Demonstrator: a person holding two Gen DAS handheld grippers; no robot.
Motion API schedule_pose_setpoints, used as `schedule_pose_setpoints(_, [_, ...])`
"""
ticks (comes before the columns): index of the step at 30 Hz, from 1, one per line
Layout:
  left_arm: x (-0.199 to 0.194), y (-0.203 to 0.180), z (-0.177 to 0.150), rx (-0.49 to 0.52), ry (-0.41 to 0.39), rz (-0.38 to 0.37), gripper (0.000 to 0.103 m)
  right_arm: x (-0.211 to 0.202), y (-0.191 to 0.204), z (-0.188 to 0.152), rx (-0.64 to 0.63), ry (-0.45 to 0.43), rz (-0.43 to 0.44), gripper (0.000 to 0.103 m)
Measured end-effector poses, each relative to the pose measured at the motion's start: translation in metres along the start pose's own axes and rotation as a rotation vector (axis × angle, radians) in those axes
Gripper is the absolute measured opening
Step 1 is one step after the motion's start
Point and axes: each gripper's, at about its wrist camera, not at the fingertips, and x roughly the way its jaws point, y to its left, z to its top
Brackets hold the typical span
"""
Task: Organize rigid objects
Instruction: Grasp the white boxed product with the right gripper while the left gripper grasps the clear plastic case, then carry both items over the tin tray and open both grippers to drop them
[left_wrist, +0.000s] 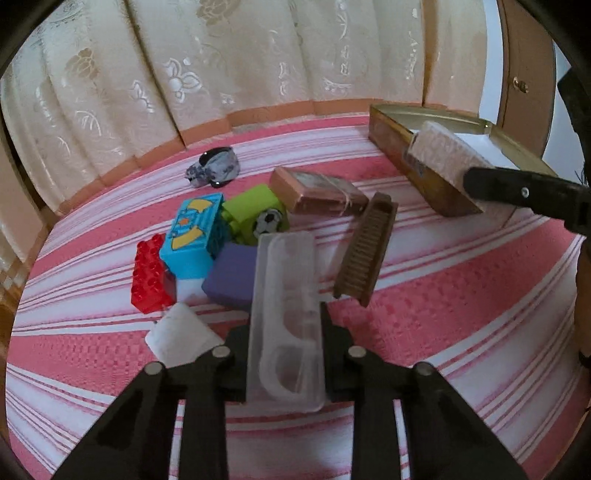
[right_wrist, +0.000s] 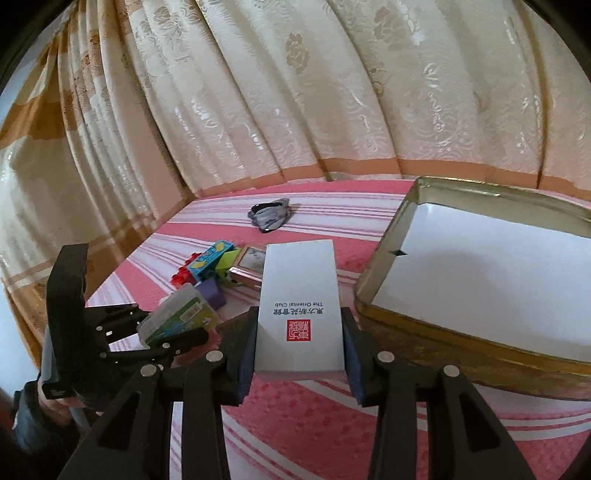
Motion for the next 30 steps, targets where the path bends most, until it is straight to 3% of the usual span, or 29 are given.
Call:
schedule_pose_setpoints(4, [-0.012, 0.013, -0.002, -0.096, -0.057, -0.043, 0.024, -0.003, -0.005, 0.002, 0.010, -0.023, -0.021, 0.043])
schedule_pose_setpoints(8, [-0.029, 0.014, -0.002, -0.141, -0.142, -0.025, 0.024, -0.012, -0.014, 0.006, 0.056, -0.068, -0.010, 0.043])
schedule_pose_setpoints(17, [-0.060, -0.008, 0.028, -0.146, -0.296, -0.020, 0.024, -0.041, -0.038, 0.014, 0.108, -0.185, -0.078, 0.043])
schedule_pose_setpoints(30, [-0.037, -0.090, 0.085, -0.083, -0.330, -0.131, 0.024, -0.089, -0.130, 0.014, 0.234, -0.267, -0.332, 0.043])
